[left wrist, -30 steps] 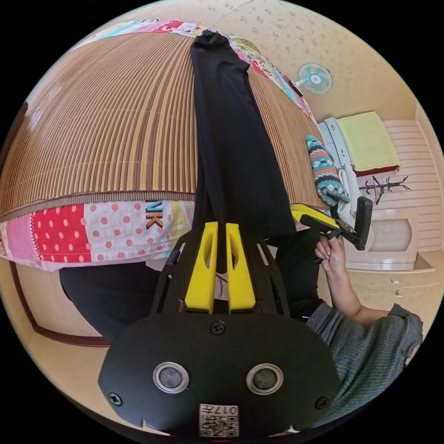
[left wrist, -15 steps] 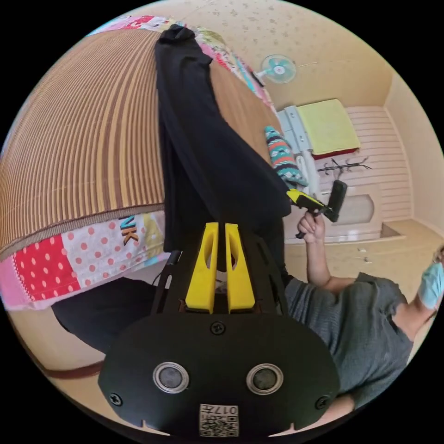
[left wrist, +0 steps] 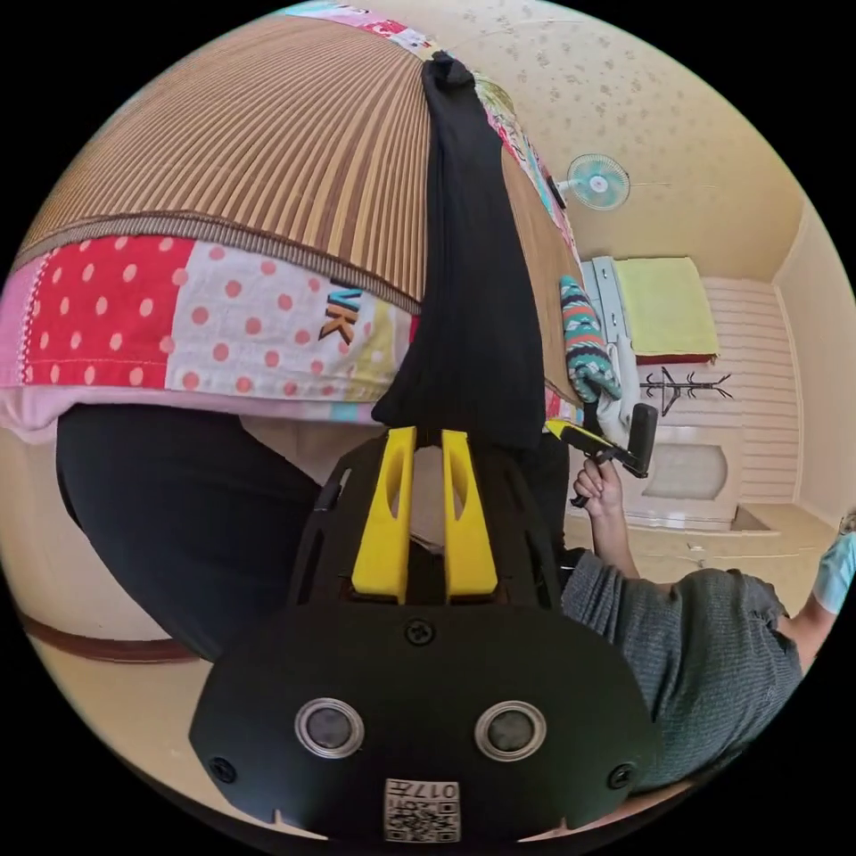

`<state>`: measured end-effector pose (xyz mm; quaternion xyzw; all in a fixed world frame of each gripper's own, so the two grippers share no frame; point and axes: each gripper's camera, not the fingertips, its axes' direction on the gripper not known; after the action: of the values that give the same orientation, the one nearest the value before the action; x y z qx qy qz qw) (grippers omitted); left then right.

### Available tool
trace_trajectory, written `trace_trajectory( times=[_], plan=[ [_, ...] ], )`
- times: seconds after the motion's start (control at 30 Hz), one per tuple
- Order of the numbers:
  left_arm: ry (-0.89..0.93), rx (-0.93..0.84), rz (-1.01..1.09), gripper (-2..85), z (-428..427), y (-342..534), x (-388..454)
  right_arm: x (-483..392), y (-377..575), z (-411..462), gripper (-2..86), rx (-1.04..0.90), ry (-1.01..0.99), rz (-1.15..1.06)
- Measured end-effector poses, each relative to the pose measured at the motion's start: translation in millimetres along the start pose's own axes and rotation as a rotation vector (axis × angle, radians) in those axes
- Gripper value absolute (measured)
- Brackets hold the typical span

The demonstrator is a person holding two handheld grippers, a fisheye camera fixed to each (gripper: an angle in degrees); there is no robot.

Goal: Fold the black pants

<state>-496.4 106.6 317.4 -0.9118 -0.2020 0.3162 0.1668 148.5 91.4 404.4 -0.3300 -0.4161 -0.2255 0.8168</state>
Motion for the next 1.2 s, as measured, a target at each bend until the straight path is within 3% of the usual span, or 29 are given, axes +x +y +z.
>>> trace_trajectory(
  times=[0.17,0.43,0.53,0.73,0.87,1.03,1.2],
  plan=[
    [-0.057,0.055,0.09,13.1,-10.8,-23.6,13.5,-4.6,-37.0,-2.7,8.0,0.033,0.027,-0.038],
    [-0.333,-0.072,0.178,9.5,26.8,-51.3,39.0,-26.7,-69.4,44.6,5.2,-0.056,0.142,-0.088],
    [-0.248,-0.107,0.241,4.9,34.8,-39.8,41.8,-37.5,-53.6,38.3,3.2,-0.043,0.2,-0.115],
    [-0.159,-0.31,0.356,5.0,60.9,-5.9,50.5,-44.5,-14.5,28.8,2.6,-0.183,0.241,-0.132],
    [-0.065,-0.195,0.255,8.6,41.0,3.8,28.1,-20.7,-18.6,-0.4,4.2,-0.086,0.146,0.0],
    [0.02,-0.061,0.235,8.8,13.7,-4.9,14.0,-29.4,-108.6,-8.4,7.6,0.017,0.142,-0.056],
    [0.038,-0.015,0.239,8.7,1.8,-13.4,14.4,-90.0,-269.8,41.2,10.2,0.077,0.331,-0.25]
  ],
)
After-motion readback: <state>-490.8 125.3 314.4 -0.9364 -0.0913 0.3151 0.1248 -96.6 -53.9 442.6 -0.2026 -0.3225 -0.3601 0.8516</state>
